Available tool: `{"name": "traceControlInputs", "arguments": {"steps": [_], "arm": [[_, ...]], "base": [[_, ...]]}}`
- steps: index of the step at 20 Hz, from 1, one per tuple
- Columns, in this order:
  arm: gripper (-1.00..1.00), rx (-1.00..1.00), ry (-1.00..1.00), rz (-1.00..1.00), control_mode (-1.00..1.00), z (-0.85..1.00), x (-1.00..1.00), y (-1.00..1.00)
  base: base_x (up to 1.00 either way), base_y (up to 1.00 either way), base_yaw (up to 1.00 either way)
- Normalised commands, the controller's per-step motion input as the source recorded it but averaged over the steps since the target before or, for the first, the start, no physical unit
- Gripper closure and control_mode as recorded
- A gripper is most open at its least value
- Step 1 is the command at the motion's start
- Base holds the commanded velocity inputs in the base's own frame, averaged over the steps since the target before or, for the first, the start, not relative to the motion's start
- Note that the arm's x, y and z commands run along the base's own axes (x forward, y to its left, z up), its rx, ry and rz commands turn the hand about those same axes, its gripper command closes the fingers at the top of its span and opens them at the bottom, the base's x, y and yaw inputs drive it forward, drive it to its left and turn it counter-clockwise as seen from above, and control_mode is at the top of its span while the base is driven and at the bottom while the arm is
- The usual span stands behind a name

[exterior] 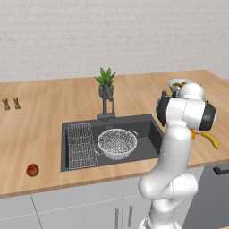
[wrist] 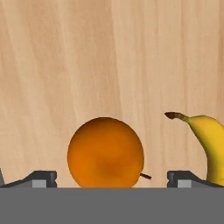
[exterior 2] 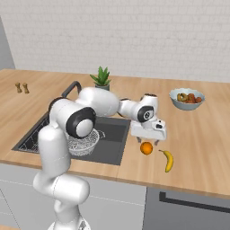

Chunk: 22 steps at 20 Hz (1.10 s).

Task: Put the colander in the sink, put the orange, apple, banana in the colander, and turn on the sink faucet and pour water over the colander.

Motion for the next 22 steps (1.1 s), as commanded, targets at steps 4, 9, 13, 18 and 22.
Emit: {"name": "traceControlInputs", "arguments": {"steps": [4,9,13,18,22], "arm": [[-1.00,0.00,0.00,0.02,-1.00,-0.31,0.00,0.00],[-1.00,0.00,0.00,0.01,-1.00,-0.32,0.00,0.00],[1.00,0.00,0.00,0.00,-1.00,-0.35,0.00,0.00],[1.00,0.00,0.00,0.00,-1.00,-0.33,0.00,0.00],[1.00,0.00,-0.07,0.00,-1.00,-0.12,-0.17,0.02]], "base": [[0.00,0.00,0.00],[0.00,0.00,0.00],[0.00,0.00,0.00],[0.00,0.00,0.00],[0.00,0.00,0.00]]}}
